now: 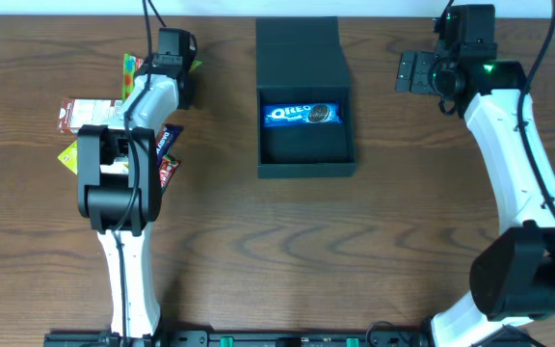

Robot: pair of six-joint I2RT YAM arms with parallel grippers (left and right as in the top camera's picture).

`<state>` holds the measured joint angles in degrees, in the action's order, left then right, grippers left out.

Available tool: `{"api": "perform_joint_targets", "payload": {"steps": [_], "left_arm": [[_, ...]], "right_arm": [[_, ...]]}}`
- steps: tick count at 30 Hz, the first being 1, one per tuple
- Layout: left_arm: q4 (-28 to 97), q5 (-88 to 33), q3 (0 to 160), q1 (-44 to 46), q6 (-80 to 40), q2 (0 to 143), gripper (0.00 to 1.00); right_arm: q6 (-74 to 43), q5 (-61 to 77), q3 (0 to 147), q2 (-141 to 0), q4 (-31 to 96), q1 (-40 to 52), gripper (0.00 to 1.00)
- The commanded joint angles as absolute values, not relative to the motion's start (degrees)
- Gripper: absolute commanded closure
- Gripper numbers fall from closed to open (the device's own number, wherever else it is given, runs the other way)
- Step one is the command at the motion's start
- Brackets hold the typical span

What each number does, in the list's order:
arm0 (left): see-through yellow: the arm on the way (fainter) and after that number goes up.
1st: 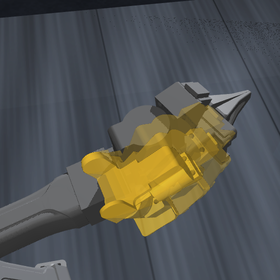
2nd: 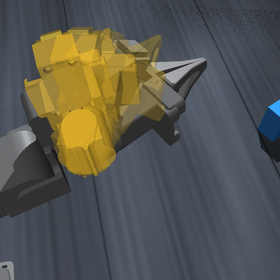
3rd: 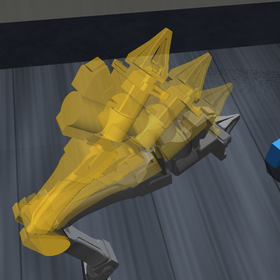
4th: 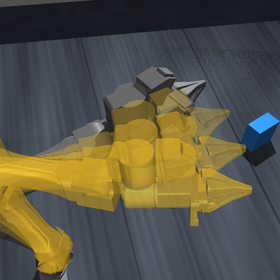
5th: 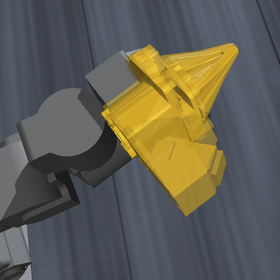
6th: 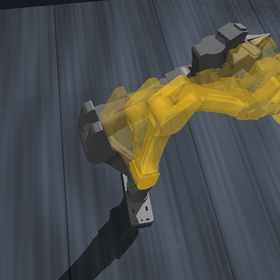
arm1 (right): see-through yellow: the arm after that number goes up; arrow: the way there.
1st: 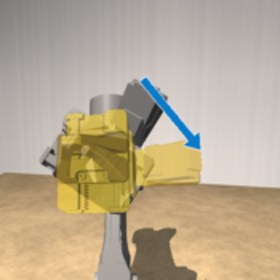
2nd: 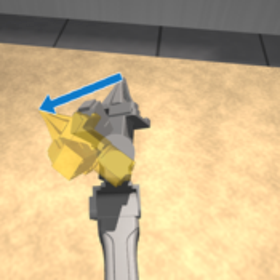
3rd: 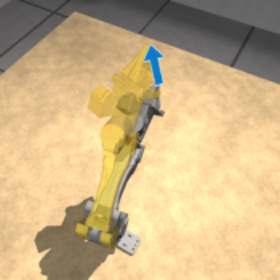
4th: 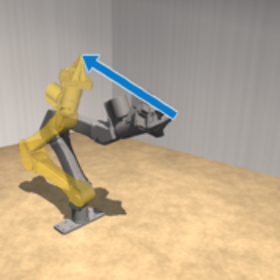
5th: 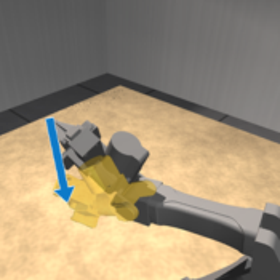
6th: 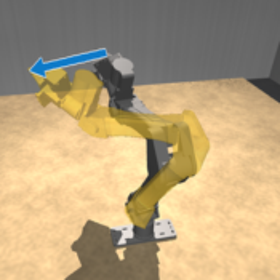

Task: Pack container
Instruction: 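Return the left gripper to the snacks and grasp the gummy worms bag, then carry the gummy worms bag over the box and drop it inside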

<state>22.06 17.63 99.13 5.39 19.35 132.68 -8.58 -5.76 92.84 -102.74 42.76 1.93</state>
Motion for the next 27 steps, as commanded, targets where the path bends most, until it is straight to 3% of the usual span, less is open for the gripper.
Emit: {"api": "perform_joint_targets", "payload": {"steps": [1,8,13,27], "left_arm": [[21.2,21.6,103.9,8.5,19.1,133.5,0.94],[21.1,29.1,112.7,16.7,18.8,129.9,0.94],[24.1,35.0,113.9,23.7,10.9,126.3,0.95],[50.0,39.6,113.9,46.6,-35.4,124.2,0.94]], "right_arm": [[-9.4,-5.7,92.5,-103.4,42.5,1.5,0.01],[-9.4,-7.5,92.5,-103.4,42.5,-0.2,0.01],[-9.9,-7.5,92.5,-103.4,42.5,-3.4,0.01],[-10.7,-6.9,92.5,-103.4,40.5,-16.4,0.01]]}}
